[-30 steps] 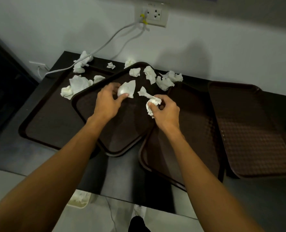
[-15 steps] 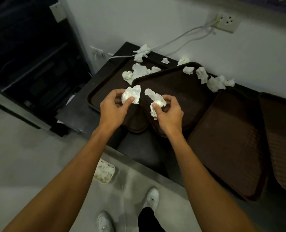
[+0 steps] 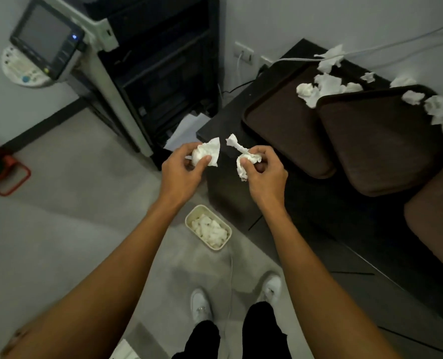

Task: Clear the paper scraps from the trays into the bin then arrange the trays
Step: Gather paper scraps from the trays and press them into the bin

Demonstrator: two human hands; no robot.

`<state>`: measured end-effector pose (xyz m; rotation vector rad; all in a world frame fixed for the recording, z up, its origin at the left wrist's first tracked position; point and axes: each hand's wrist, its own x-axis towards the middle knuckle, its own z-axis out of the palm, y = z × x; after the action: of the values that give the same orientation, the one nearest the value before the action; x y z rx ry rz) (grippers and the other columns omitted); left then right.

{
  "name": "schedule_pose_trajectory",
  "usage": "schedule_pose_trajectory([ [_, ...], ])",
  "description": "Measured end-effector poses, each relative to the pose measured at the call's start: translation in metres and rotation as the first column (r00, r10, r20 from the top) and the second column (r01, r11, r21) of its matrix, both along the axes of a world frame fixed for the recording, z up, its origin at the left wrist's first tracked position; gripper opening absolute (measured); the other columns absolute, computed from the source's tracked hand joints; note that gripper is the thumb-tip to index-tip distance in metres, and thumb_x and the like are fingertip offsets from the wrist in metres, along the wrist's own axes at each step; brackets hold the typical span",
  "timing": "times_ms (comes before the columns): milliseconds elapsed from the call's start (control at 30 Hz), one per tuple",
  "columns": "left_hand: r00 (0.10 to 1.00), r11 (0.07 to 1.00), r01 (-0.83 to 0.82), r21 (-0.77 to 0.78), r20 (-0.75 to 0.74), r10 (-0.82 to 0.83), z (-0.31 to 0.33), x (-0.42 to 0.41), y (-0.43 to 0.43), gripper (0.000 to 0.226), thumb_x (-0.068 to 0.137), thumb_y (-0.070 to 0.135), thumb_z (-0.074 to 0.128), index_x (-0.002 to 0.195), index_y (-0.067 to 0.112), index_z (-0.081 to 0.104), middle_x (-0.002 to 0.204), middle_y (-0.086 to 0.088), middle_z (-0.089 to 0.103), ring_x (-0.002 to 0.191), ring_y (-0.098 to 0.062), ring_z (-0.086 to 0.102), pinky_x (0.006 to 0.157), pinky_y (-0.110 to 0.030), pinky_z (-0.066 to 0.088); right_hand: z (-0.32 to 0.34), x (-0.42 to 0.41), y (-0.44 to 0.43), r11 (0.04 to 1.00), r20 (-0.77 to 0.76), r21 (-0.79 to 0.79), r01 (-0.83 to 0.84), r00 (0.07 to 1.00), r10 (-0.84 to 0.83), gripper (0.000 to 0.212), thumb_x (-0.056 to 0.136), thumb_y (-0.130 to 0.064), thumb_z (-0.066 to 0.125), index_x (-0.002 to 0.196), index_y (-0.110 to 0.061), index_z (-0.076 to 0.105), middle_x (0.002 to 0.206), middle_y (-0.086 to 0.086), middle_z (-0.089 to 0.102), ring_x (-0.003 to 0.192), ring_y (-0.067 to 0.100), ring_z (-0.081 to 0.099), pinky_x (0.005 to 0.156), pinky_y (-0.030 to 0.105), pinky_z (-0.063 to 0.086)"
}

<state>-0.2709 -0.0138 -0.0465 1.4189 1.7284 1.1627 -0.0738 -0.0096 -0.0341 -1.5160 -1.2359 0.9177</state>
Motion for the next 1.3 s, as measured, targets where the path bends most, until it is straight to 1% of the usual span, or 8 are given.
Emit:
schedule_pose_trajectory([
  [167, 0.995, 0.992, -0.094, -0.087, 0.013, 0.096, -0.024, -0.039, -0.032, 0.035, 0.090, 0.037, 0.076, 0.122, 0.025, 0.068, 0.110, 0.010, 0.070, 0.092, 0.000, 0.066, 0.074, -0.008, 0.050, -0.030, -0.039, -0.014, 0.988, 0.065, -0.076, -0.132, 0.988, 0.137, 0.020, 0.089, -0.021, 0.079, 0.105, -0.028, 0.070, 0.103, -0.007, 0.071, 0.089, 0.006, 0.069, 0.075, 0.018, 0.057],
  [267, 0.985, 0.972, -0.170, -0.165, 0.002, 0.172, -0.047, -0.050, -0.049, 0.037, 0.091, 0.037, 0.076, 0.125, 0.025, 0.068, 0.109, 0.015, 0.067, 0.091, 0.000, 0.064, 0.074, -0.012, 0.050, -0.056, -0.052, -0.019, 0.971, 0.082, -0.141, -0.191, 0.976, 0.204, 0.020, 0.089, -0.021, 0.080, 0.106, -0.029, 0.073, 0.104, -0.005, 0.072, 0.090, 0.006, 0.070, 0.075, 0.014, 0.056],
  [467, 0.963, 0.936, -0.262, -0.236, 0.000, 0.270, -0.107, -0.061, -0.065, 0.032, 0.091, 0.035, 0.075, 0.120, 0.023, 0.069, 0.108, 0.012, 0.069, 0.090, -0.001, 0.065, 0.078, -0.021, 0.057, -0.122, -0.058, -0.015, 0.932, 0.111, -0.243, -0.268, 0.947, 0.301, 0.023, 0.090, -0.013, 0.077, 0.109, -0.027, 0.075, 0.104, -0.006, 0.074, 0.092, 0.006, 0.072, 0.085, 0.033, 0.061],
  [633, 0.945, 0.897, -0.312, -0.314, -0.010, 0.326, -0.166, -0.060, -0.062, 0.035, 0.089, 0.037, 0.077, 0.120, 0.023, 0.067, 0.114, 0.008, 0.068, 0.093, -0.007, 0.066, 0.079, -0.025, 0.058, -0.177, -0.058, -0.004, 0.896, 0.136, -0.331, -0.297, 0.924, 0.357, 0.021, 0.092, -0.013, 0.076, 0.111, -0.022, 0.074, 0.105, -0.001, 0.073, 0.092, 0.010, 0.070, 0.085, 0.029, 0.061],
  [800, 0.939, 0.861, -0.330, -0.387, -0.039, 0.343, -0.229, -0.055, -0.056, 0.040, 0.087, 0.033, 0.079, 0.123, 0.021, 0.066, 0.115, 0.002, 0.060, 0.088, -0.008, 0.064, 0.073, -0.015, 0.052, -0.242, -0.060, 0.006, 0.862, 0.150, -0.384, -0.332, 0.899, 0.412, 0.020, 0.093, -0.014, 0.073, 0.112, -0.021, 0.072, 0.109, 0.002, 0.072, 0.099, 0.019, 0.069, 0.074, 0.007, 0.053],
  [900, 0.932, 0.839, -0.338, -0.427, -0.029, 0.361, -0.271, -0.055, -0.054, 0.038, 0.086, 0.031, 0.081, 0.119, 0.022, 0.066, 0.112, 0.000, 0.062, 0.084, -0.004, 0.064, 0.075, -0.021, 0.055, -0.285, -0.062, 0.011, 0.850, 0.159, -0.406, -0.335, 0.890, 0.427, 0.021, 0.094, -0.018, 0.071, 0.112, -0.028, 0.070, 0.108, -0.002, 0.071, 0.103, 0.022, 0.068, 0.079, 0.015, 0.055],
  [1067, 0.924, 0.803, -0.344, -0.487, -0.024, 0.381, -0.342, -0.056, -0.059, 0.039, 0.085, 0.032, 0.081, 0.120, 0.022, 0.066, 0.113, -0.001, 0.064, 0.085, -0.011, 0.068, 0.075, -0.026, 0.056, -0.358, -0.073, 0.019, 0.826, 0.117, -0.479, -0.295, 0.912, 0.394, 0.032, 0.093, -0.018, 0.074, 0.118, -0.034, 0.061, 0.115, 0.004, 0.065, 0.100, 0.014, 0.066, 0.066, 0.002, 0.049],
  [1300, 0.924, 0.785, -0.353, -0.509, -0.061, 0.377, -0.427, -0.065, -0.071, 0.039, 0.086, 0.034, 0.080, 0.121, 0.023, 0.066, 0.116, -0.001, 0.064, 0.090, -0.014, 0.067, 0.077, -0.027, 0.056, -0.459, -0.098, 0.038, 0.800, 0.210, -0.530, -0.282, 0.870, 0.446, 0.024, 0.095, -0.020, 0.073, 0.115, -0.025, 0.063, 0.117, 0.006, 0.065, 0.106, 0.023, 0.065, 0.071, 0.013, 0.049],
])
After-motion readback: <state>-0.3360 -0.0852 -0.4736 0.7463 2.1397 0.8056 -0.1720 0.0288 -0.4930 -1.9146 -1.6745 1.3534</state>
